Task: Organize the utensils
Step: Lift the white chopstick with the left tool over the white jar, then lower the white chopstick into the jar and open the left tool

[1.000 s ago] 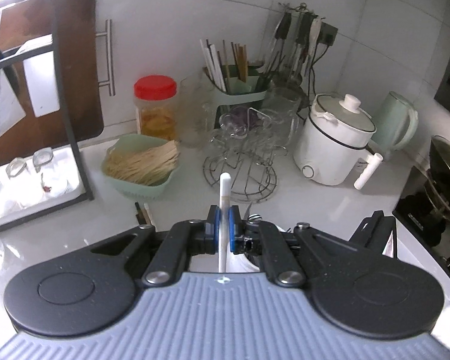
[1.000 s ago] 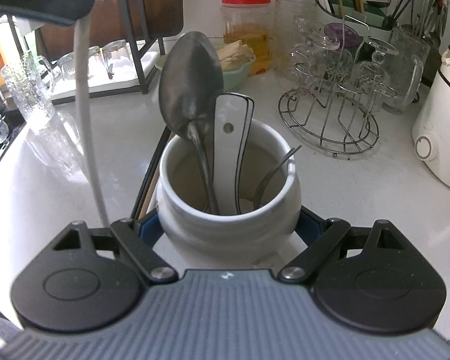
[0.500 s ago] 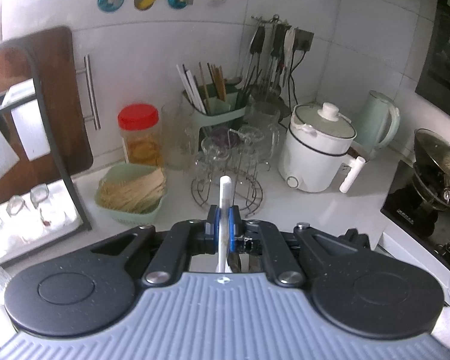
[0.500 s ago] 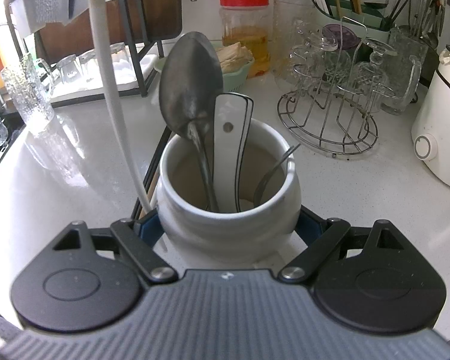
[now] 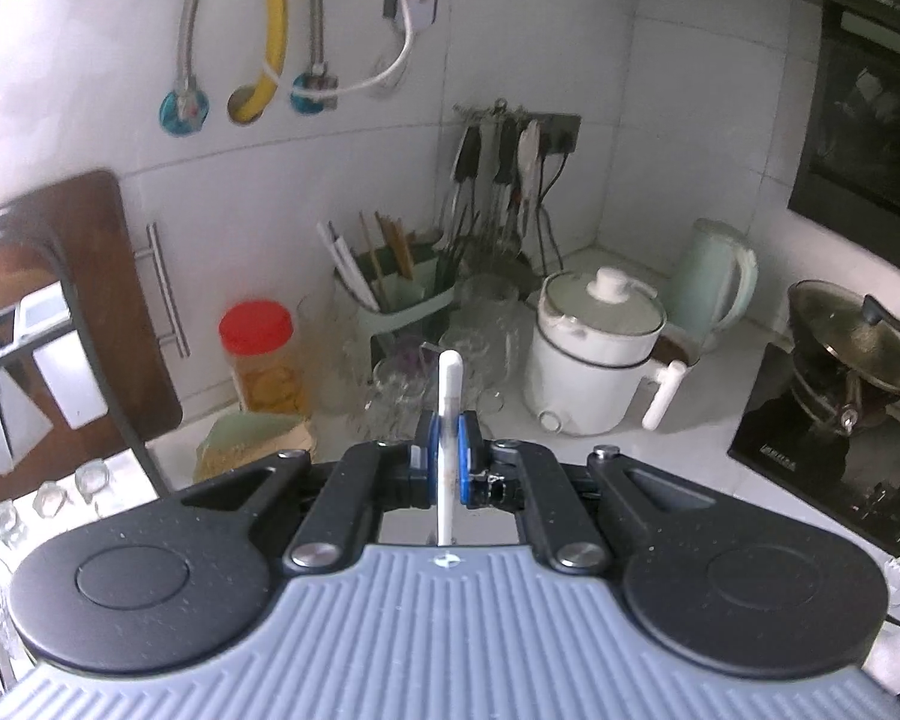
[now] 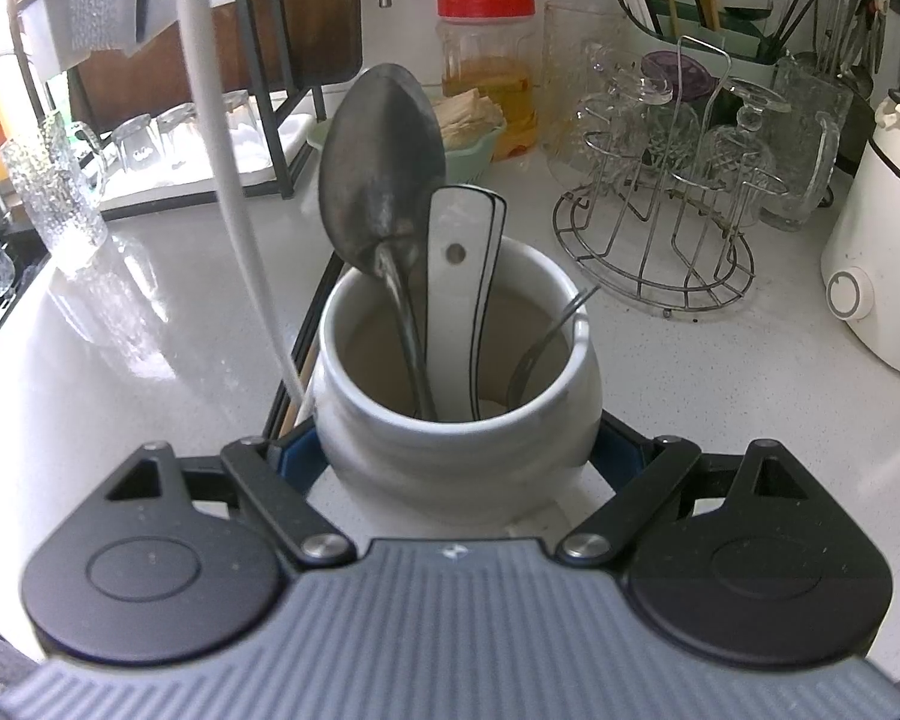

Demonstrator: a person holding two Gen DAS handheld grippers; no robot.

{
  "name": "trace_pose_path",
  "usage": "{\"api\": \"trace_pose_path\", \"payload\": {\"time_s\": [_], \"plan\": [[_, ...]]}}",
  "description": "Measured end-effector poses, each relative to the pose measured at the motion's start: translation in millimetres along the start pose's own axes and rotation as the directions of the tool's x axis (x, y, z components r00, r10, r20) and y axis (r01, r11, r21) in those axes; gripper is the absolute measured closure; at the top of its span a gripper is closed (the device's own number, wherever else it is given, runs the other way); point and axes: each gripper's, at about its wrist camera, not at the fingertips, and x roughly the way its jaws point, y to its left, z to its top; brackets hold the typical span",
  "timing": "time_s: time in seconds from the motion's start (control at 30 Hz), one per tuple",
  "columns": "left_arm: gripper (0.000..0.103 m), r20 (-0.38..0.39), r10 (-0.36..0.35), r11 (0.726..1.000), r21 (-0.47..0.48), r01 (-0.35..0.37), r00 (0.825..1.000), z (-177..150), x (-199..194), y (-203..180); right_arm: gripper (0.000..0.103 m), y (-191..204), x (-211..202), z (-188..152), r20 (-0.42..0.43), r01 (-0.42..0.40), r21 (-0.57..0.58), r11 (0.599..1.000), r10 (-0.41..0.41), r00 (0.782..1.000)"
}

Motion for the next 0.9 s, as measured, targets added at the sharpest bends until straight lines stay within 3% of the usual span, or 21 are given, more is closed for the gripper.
{"api": "trace_pose_path", "payload": {"time_s": [0.43,0.7,0.9], "plan": [[0.096,0.038,-0.032,0.999,0.006,0.032,0.999,21,1,-7,0.012,0,0,-1,0.006,0.002,0.003,1.0,-0.002,1.0],[0.096,-0.1,-0.087,0.995,-0.059,0.081,0.991,11,45,7,0.012,1,-1,-1,0.008,0.0,-0.004,1.0,0.0,1.0],[0.096,-0.2,-0.098,0.995,-0.012,0.098,0.975,15,65,9,0.011,-2,1,1,0.0,-0.017,-0.003,1.0,0.017,1.0]]}}
